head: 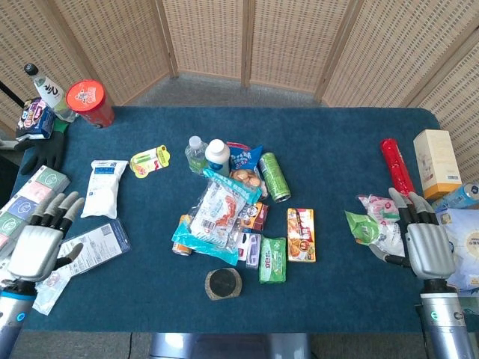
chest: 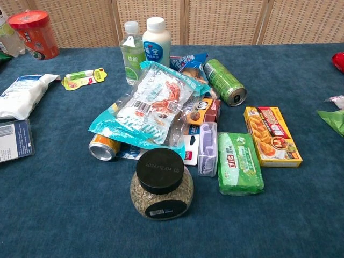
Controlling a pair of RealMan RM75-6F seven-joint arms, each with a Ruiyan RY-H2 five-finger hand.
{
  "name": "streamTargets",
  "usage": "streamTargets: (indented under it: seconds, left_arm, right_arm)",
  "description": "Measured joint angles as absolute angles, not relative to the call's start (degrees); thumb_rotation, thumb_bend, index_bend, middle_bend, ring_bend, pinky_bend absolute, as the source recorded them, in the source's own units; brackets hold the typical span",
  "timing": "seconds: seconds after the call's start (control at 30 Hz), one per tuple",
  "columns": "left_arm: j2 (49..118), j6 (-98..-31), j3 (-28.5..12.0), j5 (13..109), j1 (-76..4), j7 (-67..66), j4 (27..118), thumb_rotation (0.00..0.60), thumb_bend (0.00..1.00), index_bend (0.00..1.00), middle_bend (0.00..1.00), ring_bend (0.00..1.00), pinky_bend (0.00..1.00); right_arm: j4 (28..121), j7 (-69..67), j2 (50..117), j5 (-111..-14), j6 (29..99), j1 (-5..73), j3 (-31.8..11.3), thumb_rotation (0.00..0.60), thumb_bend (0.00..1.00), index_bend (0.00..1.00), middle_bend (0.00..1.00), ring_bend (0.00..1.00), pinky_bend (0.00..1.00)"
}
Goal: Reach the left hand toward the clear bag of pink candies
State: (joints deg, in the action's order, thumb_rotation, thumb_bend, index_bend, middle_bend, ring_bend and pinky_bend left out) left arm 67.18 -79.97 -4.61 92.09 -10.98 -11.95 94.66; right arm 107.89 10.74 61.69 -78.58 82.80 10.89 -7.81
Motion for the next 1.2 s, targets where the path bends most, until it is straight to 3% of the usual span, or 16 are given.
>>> streamTargets:
  seconds: [0.4,0.9,1.2]
  left_arm:
    - [78.0,-66.8,-5.9,92.2,-23.3,-9.9,92.8,0.600,0.31,0.00,0.00,0.00,0.00]
    - [86.1,-61.7,-5.1,90.1,-28.9,-14.1,92.6,0.600,0.30,0.00,0.00,0.00,0.00]
    - [93.1,-60.8,-5.0,89.1,-31.2,-20.6,87.0,0.600,0.30,0.00,0.00,0.00,0.00]
  right_arm:
    - [109.2,9.2,59.6,-78.8,83.8,9.3,-7.6,0.505,0.18,0.00,0.15,0.02,0.13]
    - [108.2,4.5,58.6,-79.6,83.8,8.3,-7.3,0.505,0.18,0.00,0.15,0.02,0.13]
    - [108.3,0.4,57.2,-81.4,84.7,7.0,-6.7,0.504,0.18,0.00,0.15,0.02,0.13]
